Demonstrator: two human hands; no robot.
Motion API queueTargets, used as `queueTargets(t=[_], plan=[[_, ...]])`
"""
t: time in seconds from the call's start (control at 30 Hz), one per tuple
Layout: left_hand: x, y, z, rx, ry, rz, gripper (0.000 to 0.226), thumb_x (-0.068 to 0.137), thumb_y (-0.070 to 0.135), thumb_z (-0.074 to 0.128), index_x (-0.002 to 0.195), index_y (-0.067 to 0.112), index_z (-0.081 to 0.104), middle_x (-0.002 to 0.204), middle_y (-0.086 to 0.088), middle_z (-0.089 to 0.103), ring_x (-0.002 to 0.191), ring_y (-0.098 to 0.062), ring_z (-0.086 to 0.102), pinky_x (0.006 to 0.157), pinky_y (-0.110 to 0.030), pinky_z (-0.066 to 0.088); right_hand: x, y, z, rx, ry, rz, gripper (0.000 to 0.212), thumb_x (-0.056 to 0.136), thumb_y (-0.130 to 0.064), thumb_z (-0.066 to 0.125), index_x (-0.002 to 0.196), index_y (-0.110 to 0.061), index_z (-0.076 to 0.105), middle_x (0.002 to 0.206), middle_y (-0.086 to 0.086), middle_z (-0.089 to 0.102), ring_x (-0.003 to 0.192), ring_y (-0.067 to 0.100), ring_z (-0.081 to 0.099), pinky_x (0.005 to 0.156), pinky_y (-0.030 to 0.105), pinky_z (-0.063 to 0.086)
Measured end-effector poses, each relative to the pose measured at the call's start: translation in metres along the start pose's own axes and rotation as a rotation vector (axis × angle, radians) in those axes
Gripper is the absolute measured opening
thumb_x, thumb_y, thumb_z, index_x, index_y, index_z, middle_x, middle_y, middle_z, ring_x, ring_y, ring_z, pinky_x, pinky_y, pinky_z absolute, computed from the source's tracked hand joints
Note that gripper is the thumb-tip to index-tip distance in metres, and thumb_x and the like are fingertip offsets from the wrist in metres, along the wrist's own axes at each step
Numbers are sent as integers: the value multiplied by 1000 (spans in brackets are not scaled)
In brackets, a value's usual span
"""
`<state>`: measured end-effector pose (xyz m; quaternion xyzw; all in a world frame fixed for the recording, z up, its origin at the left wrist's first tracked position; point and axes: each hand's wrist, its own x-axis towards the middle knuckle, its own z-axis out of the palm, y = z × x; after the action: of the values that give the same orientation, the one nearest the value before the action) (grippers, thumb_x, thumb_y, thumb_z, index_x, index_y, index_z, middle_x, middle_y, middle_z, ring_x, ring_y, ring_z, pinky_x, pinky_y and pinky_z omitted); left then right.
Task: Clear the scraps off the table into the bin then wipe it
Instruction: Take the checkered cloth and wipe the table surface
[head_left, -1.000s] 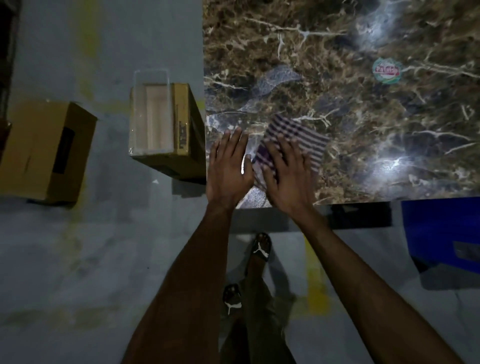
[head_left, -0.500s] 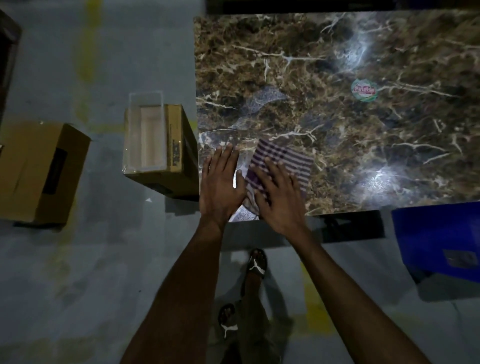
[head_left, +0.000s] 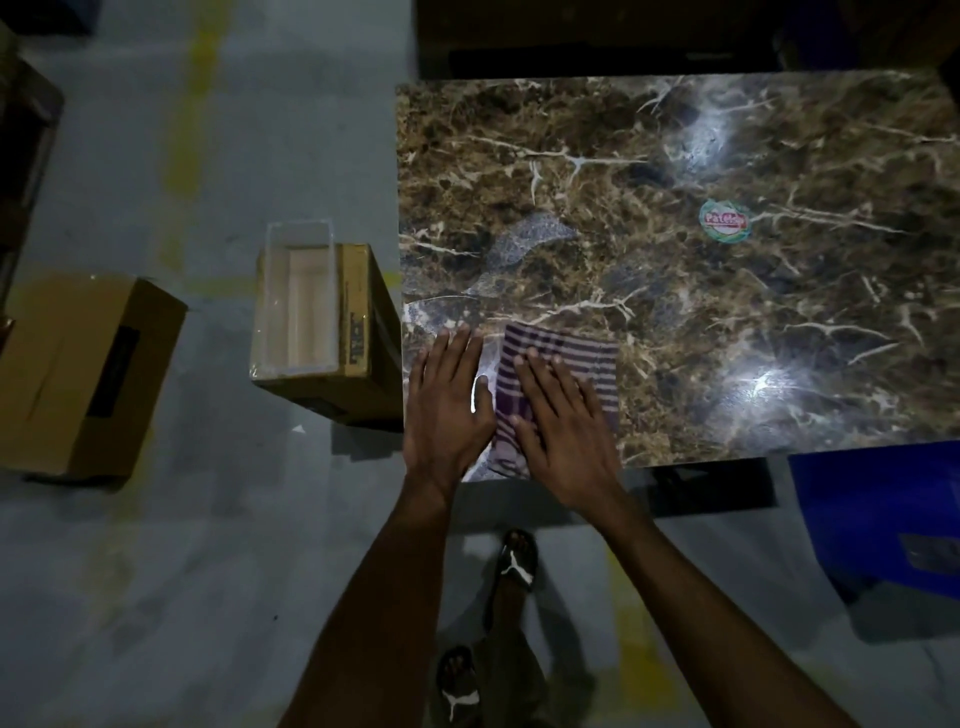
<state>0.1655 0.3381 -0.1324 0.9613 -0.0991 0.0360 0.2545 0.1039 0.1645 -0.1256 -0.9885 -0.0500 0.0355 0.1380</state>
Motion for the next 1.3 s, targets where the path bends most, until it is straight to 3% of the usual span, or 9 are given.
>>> queueTargets(t=[0.2,0.43,0.6,0.77,0.93,1.0,1.1,1.2,1.3], plan=[[-1,0,0,11,-16,-3,55,106,34,39,160,22,37,167,4,32,157,-13,19,129,-35,9,40,22,-8,25,43,188,66,109,-52,17,168,-23,7,175,-5,5,162,20,3,129,49,8],[-2,2,4,-25,21,-92,53,111,34,28,161,18,33,169,1,28,158,-12,16,129,-35,13,11,10,3,-22,-22,-107,63,109,-47,29,167,-28,13,174,-6,11,161,19,8,129,43,5],[0,2,5,83,23,-91,54,110,31,29,163,20,29,170,0,25,159,-14,12,130,-34,3,24,29,-8,21,37,113,63,110,-50,21,167,-27,10,174,-7,8,161,16,2,130,44,7],[2,6,-1,113,-12,-87,55,108,33,27,162,21,29,170,-2,26,159,-18,15,129,-44,16,50,4,-3,25,47,59,63,111,-49,19,168,-26,6,174,-5,6,161,17,0,130,45,5],[12,8,-9,195,-56,-46,52,100,34,40,149,21,46,158,-7,43,144,-27,38,120,-47,31,5,20,-2,-33,-13,-146,62,108,-50,31,166,-31,18,173,-9,15,161,16,10,129,44,10],[18,6,-11,244,-60,-19,44,95,36,43,137,23,49,146,-5,48,129,-27,44,110,-45,36,-1,34,-10,5,-24,-76,60,108,-52,29,165,-35,22,172,-12,21,160,13,12,129,42,9],[19,2,-8,190,-11,-28,35,96,35,46,129,25,49,137,-1,48,122,-25,44,107,-44,35,19,34,-14,19,40,81,61,108,-56,17,164,-32,26,169,-5,29,159,18,15,129,45,9],[17,-1,-5,160,54,-17,30,99,31,44,127,27,51,131,0,49,121,-24,46,109,-44,35,42,9,-9,19,22,109,65,108,-58,10,167,-30,14,173,-3,16,161,22,4,130,49,1],[18,0,-3,120,70,-32,39,102,31,37,138,25,50,142,-3,49,133,-25,44,116,-44,33,32,-5,1,-7,-2,-23,64,109,-55,6,167,-29,3,175,-5,1,161,19,-6,129,49,4]])
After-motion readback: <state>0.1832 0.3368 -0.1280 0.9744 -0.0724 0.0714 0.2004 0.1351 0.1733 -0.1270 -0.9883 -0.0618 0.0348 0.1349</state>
